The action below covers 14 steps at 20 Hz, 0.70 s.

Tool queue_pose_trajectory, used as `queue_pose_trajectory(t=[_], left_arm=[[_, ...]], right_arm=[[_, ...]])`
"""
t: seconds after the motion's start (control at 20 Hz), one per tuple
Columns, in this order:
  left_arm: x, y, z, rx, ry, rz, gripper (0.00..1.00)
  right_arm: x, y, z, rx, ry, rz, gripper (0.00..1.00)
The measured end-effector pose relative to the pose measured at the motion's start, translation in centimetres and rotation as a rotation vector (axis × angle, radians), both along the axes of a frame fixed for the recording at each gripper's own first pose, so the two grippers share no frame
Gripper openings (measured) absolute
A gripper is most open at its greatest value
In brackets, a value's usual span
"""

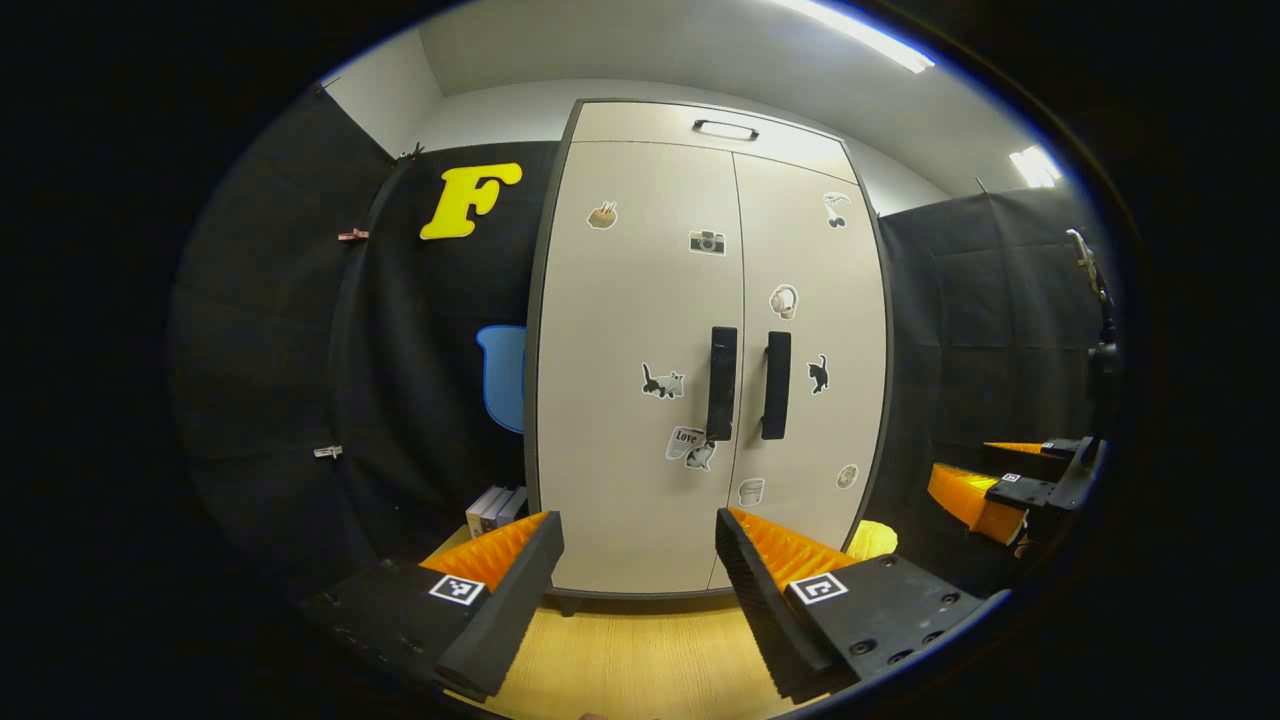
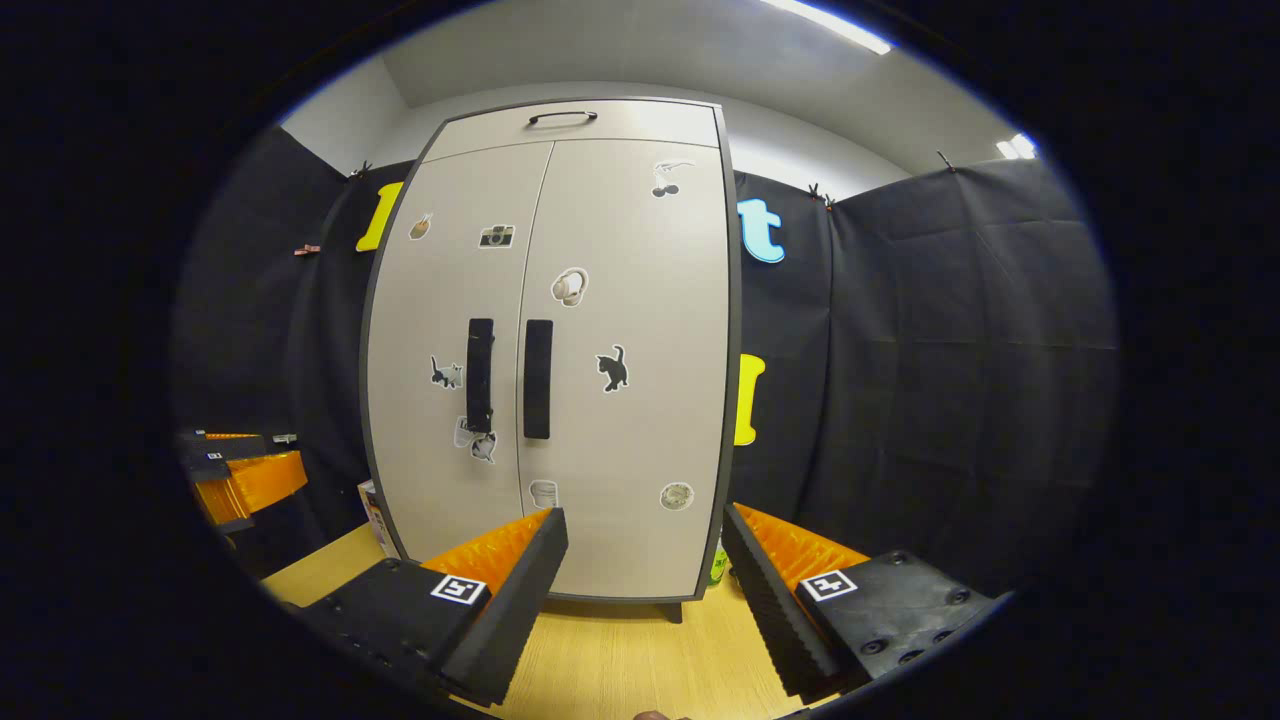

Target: Open the right door of the double-door shoe cabinet with the right hand, and open the left door with the left hand.

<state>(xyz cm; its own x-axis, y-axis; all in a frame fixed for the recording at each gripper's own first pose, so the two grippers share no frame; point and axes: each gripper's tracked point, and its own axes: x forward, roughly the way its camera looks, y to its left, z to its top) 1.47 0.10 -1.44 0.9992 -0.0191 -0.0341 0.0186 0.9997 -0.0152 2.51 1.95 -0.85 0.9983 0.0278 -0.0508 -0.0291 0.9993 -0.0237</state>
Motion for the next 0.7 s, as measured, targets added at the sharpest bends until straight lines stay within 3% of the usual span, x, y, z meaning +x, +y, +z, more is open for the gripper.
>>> queue_pose_trajectory(t=[0.25,0.7], left_arm=[[0.0,0.8,-0.5,-0.014,0.015,0.017,0.95],[-0.8,2.7,-1.9,-0.038,0.043,0.060,0.95]], right_arm=[[2.0,1.7,0.6,0.087,0.028,0.023,0.98],[9.8,5.0,2.9,0.081,0.057,0.047,0.98]])
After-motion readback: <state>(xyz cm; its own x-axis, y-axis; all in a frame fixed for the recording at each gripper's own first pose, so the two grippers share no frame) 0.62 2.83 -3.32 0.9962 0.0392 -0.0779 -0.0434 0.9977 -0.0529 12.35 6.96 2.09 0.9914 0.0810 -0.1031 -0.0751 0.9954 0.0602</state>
